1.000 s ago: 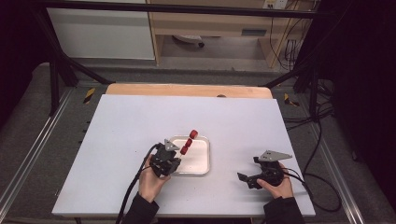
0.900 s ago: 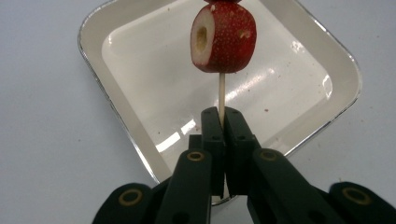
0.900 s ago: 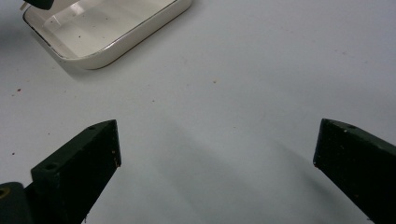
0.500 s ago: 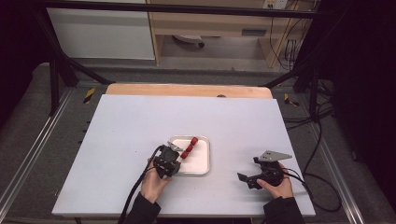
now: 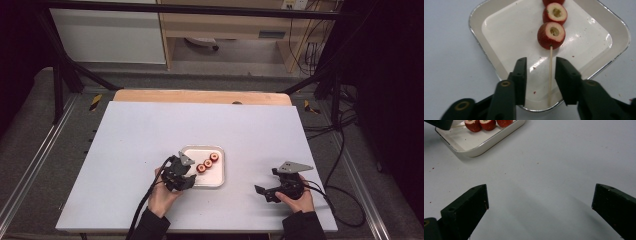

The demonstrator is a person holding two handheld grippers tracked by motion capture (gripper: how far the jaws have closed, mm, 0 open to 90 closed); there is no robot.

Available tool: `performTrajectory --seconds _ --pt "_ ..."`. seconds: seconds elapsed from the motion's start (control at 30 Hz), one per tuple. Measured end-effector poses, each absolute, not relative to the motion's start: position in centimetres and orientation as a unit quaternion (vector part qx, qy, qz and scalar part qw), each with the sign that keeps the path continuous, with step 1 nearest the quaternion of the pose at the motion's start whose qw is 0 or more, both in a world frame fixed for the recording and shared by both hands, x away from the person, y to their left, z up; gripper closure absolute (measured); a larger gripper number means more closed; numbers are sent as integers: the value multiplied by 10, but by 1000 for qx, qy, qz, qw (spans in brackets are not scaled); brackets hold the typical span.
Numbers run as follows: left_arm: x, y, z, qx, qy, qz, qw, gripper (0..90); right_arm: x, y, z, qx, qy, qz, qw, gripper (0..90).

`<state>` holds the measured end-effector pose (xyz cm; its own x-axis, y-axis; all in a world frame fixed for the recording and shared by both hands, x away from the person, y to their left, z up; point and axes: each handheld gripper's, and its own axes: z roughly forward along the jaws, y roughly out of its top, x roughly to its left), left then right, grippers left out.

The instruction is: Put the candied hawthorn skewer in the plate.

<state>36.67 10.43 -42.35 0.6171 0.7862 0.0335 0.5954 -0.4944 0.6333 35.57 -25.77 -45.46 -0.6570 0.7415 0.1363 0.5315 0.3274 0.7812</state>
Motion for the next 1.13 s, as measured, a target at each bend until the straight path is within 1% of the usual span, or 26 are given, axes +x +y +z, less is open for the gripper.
performTrajectory --seconds 0.2,0.37,0.5,0.57,0.77,0.87,0.9,1.0,1.13 --pt "356 132 -423 835 394 131 361 377 355 -258 -454 395 805 426 123 14" --pt "346 159 -426 817 398 143 392 260 354 -258 -455 393 806 425 125 13" --pt "337 176 -431 807 397 161 407 192 354 -257 -455 395 805 425 123 12" --pt "334 185 -435 799 403 160 416 173 353 -257 -455 396 805 424 122 11" --pt "323 207 -445 794 416 154 415 135 351 -257 -455 395 807 422 122 9" --pt "319 214 -446 787 427 161 414 141 350 -257 -456 396 808 420 119 8" --pt "319 214 -445 787 424 159 420 152 350 -257 -456 395 808 421 120 8" --pt "318 219 -445 788 421 144 426 144 349 -258 -457 392 810 419 119 8" --pt "319 218 -448 793 422 139 416 152 348 -258 -457 392 810 419 118 8"
